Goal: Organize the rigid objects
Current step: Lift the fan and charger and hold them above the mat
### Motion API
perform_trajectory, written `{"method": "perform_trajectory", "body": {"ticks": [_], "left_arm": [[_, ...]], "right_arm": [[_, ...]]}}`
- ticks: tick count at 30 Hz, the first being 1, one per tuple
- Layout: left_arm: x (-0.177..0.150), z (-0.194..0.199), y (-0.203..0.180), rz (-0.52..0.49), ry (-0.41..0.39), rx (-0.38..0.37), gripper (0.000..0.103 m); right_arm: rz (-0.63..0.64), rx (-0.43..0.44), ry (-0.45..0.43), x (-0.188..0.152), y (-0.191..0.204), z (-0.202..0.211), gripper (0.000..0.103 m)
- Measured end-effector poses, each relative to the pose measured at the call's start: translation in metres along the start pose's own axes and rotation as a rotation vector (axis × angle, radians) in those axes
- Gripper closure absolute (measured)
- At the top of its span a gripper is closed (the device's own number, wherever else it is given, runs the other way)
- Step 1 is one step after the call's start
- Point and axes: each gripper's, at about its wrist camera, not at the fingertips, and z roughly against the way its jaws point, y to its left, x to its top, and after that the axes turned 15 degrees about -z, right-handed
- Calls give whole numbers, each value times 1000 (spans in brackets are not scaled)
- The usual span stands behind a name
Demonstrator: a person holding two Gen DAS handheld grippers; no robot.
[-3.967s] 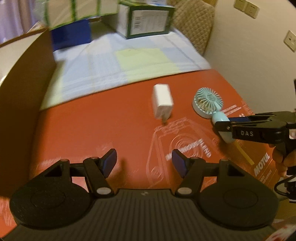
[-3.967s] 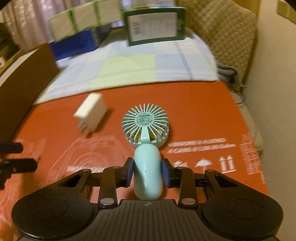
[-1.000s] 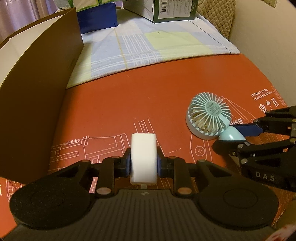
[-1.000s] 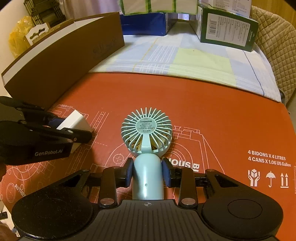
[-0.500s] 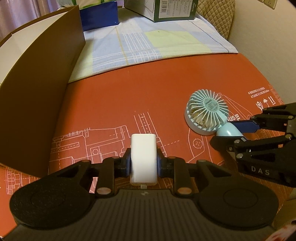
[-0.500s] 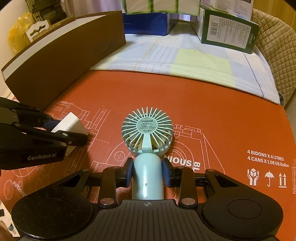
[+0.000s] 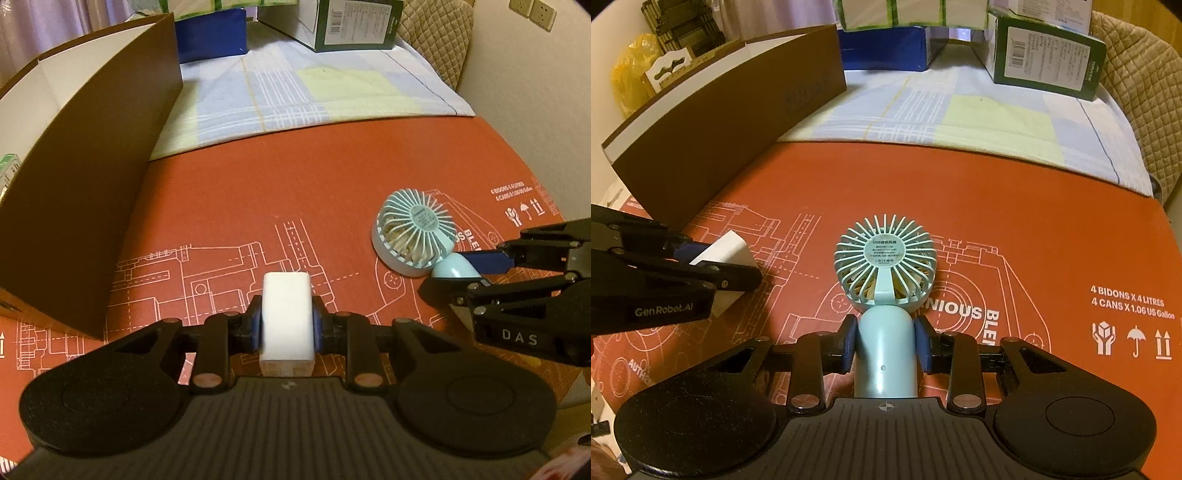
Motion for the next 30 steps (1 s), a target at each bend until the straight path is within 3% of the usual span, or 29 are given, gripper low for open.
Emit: {"method": "perform_trajectory", "body": {"ticks": [13, 30], "left_arm": [[-6, -2, 4, 44, 19, -21, 81], [-2, 2, 1, 22, 16, -13, 82]], "right_arm": [[-33, 6, -6, -3, -4, 7, 73], [-47, 1, -8, -5, -9, 9, 73]]}}
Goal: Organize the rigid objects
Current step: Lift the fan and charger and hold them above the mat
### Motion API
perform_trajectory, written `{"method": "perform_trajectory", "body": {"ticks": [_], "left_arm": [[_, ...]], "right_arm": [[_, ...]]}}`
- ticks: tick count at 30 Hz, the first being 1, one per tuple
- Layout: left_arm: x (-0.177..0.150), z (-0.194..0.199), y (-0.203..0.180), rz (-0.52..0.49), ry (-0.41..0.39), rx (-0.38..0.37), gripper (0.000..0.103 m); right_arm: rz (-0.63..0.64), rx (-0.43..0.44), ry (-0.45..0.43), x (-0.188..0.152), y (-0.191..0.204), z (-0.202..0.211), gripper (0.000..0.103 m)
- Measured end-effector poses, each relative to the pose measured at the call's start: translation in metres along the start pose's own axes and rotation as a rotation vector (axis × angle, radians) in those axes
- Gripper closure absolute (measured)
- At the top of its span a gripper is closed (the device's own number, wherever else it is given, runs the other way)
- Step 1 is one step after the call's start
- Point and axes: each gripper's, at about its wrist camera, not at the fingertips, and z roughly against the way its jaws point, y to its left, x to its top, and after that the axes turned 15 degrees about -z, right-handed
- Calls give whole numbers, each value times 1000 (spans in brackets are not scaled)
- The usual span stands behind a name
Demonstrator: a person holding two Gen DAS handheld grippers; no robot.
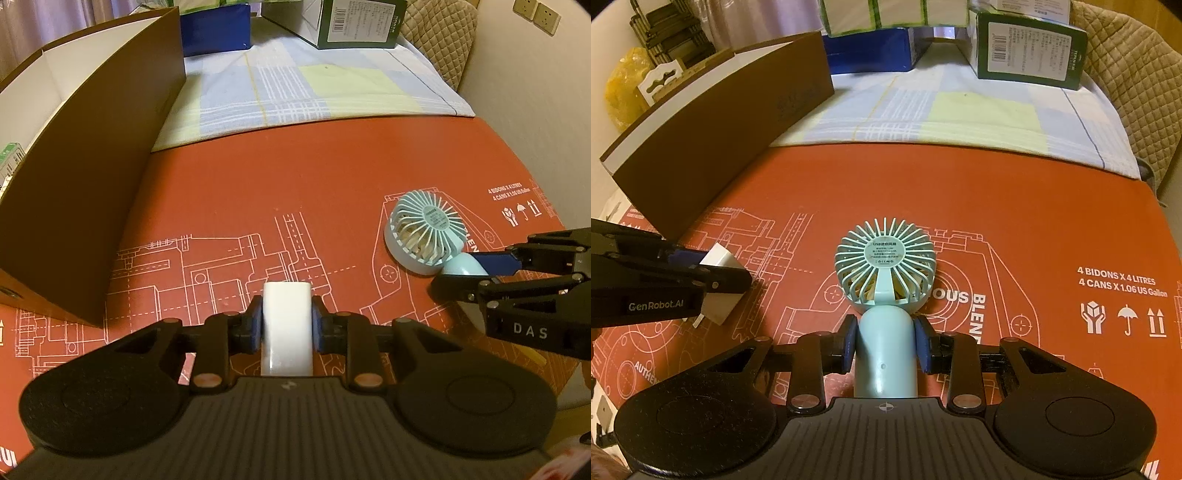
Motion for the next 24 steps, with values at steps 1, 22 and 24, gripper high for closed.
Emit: {"method": "perform_trajectory", "body": {"ticks": [1, 22, 24], "left_arm": [[0, 1, 0, 0, -1, 0, 82], [10, 28, 8, 9, -74, 25, 82], [12, 32, 10, 12, -85, 25, 82]], "right_arm": [[-1, 0, -1, 0, 0, 0, 73], [-6, 24, -42, 9, 6, 15, 73], [-5, 27, -47, 11, 7, 16, 73]]}}
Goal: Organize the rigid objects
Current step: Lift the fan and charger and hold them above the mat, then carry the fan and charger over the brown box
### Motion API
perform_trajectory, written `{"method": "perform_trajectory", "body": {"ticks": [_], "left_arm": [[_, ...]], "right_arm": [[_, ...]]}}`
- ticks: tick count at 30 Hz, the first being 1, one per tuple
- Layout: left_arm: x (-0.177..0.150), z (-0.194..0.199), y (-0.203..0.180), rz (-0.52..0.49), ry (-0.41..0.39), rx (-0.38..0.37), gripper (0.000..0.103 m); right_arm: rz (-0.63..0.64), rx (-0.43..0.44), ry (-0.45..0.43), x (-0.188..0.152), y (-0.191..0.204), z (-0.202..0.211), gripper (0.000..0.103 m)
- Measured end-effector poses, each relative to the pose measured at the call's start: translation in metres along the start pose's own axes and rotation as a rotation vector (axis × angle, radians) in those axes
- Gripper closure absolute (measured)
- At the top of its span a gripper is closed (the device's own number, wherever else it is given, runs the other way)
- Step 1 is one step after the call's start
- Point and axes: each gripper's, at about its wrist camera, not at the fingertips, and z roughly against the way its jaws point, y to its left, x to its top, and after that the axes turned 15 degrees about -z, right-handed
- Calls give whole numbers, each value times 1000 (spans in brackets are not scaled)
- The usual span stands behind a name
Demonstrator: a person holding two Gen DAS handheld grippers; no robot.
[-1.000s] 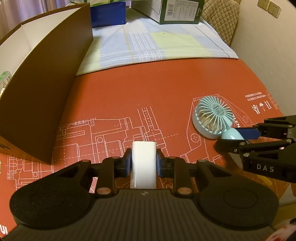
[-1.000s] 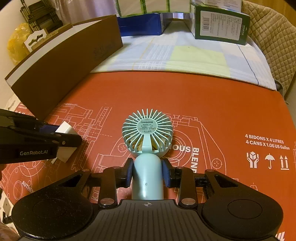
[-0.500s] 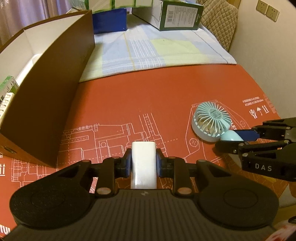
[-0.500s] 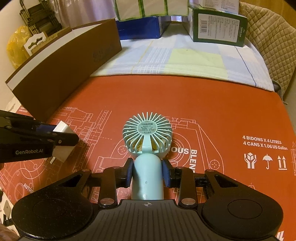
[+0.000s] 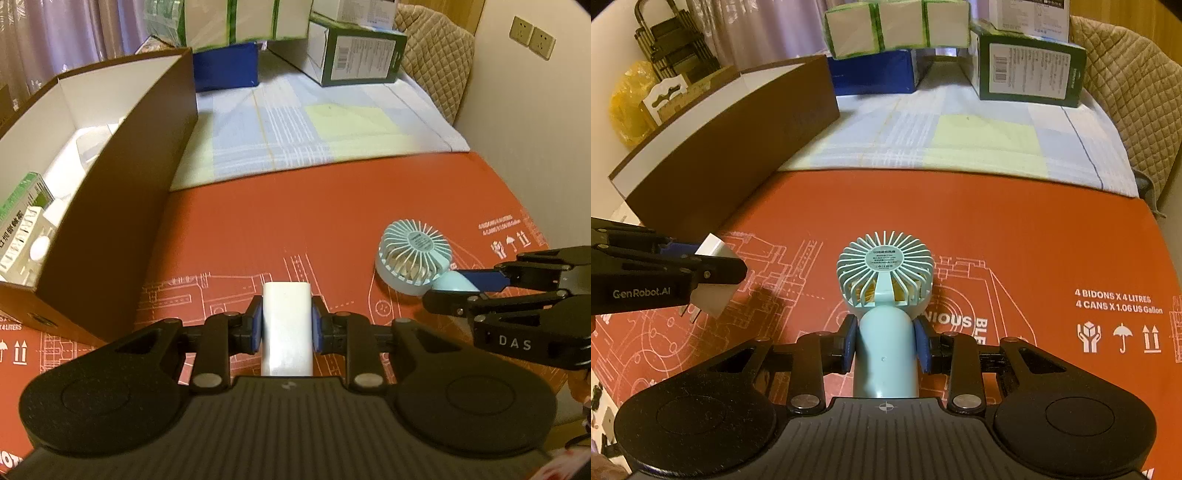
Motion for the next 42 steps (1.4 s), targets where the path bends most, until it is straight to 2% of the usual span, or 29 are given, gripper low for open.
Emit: {"method": "perform_trajectory", "body": {"ticks": [8, 17, 28, 42], "left_arm": [[12, 21, 8, 3, -53, -3, 82], [32, 53, 29, 20, -136, 22, 82], [45, 87, 77, 39, -216, 92, 82], [39, 101, 161, 74, -228, 147, 82]], "right_arm": [[0, 24, -36, 11, 10, 10, 73], [25, 82, -99, 35, 41, 26, 73], [63, 161, -157, 66, 96, 32, 73], [87, 242, -160, 100, 189, 4, 73]]}}
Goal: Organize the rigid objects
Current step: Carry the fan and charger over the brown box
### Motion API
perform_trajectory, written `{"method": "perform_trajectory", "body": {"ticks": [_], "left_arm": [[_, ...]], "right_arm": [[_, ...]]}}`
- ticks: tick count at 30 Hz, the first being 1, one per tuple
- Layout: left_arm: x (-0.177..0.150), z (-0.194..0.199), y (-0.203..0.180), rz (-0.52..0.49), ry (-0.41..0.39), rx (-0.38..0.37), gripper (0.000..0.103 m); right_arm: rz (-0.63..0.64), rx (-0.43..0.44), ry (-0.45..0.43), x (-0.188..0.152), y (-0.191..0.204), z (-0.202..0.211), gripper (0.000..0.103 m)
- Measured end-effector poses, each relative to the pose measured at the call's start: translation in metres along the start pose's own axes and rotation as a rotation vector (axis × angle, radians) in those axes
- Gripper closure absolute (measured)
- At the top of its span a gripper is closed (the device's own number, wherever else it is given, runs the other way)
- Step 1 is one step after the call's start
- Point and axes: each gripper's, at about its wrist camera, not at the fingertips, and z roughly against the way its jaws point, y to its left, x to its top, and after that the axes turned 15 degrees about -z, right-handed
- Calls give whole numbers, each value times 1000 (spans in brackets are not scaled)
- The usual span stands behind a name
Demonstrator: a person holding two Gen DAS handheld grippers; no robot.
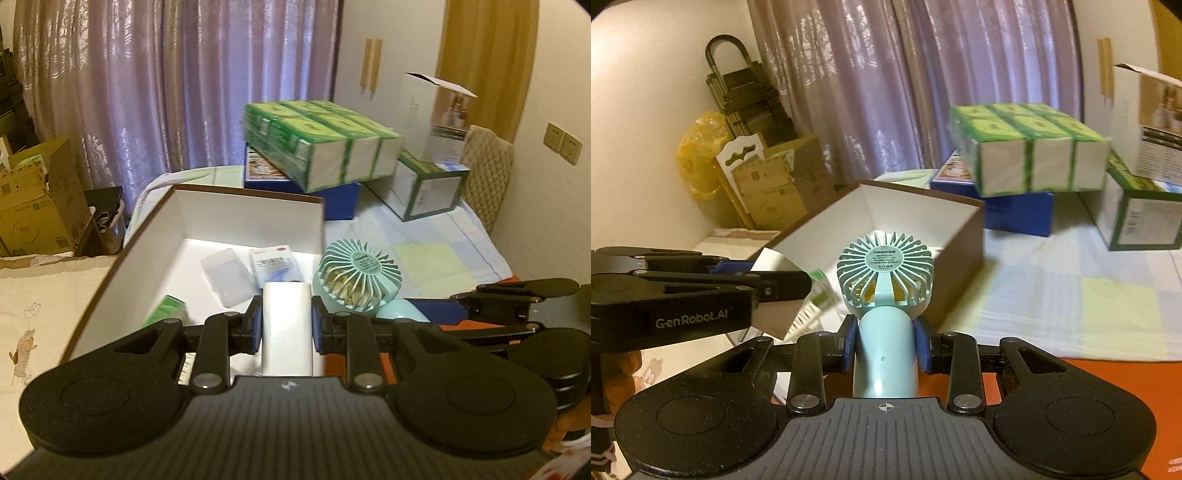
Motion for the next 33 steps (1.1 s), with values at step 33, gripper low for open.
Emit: {"method": "perform_trajectory", "body": {"ticks": [33], "left_arm": [[25, -183, 141, -42, 202, -30, 82]], "right_arm": [[-98, -176, 117, 76, 24, -202, 73]]}}
